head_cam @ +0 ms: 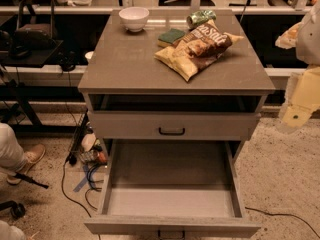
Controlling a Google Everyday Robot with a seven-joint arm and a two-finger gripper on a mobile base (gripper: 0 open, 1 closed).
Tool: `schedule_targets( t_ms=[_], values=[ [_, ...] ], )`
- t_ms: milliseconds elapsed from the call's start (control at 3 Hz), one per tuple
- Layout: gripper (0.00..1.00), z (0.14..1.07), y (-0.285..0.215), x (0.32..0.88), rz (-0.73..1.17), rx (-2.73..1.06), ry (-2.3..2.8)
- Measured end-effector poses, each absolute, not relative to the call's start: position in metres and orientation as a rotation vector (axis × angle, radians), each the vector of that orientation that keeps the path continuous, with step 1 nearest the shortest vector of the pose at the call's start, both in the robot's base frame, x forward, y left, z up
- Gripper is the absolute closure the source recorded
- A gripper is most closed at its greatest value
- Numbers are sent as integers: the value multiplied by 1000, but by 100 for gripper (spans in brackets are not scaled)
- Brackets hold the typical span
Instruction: Place brown chip bag into middle drawer
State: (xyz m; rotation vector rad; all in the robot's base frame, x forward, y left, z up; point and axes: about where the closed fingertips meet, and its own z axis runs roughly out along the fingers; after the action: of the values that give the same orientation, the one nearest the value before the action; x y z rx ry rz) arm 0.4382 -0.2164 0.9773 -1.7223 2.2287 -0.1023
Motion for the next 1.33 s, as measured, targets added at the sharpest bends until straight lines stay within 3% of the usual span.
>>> schedule_targets(
  t_ms=[667,1333],
  values=[
    [0,976,-226,471,-110,-1684,2149],
    [0,959,-241,586,-182,-1591,1978]
  ],
)
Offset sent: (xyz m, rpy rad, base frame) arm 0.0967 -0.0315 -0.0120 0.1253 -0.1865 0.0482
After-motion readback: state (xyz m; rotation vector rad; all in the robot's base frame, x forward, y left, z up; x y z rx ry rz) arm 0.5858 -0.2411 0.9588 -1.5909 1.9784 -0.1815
